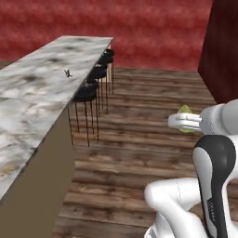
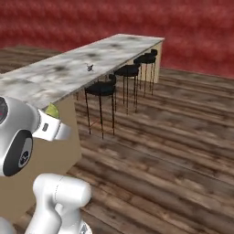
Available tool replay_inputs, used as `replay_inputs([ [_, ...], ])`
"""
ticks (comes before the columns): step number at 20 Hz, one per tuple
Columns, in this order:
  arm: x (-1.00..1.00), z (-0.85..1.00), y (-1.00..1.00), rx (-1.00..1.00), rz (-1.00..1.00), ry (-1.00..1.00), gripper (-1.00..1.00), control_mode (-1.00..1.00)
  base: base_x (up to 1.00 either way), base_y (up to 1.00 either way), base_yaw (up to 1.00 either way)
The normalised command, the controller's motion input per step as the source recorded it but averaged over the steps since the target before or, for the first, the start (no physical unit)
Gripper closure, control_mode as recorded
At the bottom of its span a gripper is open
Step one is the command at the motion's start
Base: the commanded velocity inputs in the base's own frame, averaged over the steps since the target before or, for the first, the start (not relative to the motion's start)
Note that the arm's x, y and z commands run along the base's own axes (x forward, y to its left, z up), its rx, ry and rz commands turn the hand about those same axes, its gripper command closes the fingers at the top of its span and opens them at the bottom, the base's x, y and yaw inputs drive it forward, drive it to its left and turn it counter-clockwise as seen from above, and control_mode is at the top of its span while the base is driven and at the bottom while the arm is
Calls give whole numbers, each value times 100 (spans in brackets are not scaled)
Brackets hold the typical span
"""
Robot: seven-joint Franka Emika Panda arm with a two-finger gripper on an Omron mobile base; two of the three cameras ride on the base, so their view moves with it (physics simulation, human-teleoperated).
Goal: Take the lemon wedge from the fridge and place it on the plate with fish on the dining counter.
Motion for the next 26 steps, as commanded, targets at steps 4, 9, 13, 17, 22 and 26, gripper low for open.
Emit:
replay_inputs([
  [4, 0, 0, 0, 0, 0, 0, 100, 100, 100, -31, 45],
  [9, 0, 0, 0, 0, 0, 0, 100, 100, 100, -16, 46],
  [13, 0, 0, 0, 0, 0, 0, 100, 100, 100, -57, 34],
  [17, 0, 0, 0, 0, 0, 0, 100, 100, 100, -78, 22],
  [22, 0, 0, 0, 0, 0, 0, 100, 100, 100, -42, 7],
  [26, 0, 0, 0, 0, 0, 0, 100, 100, 100, -2, 0],
])
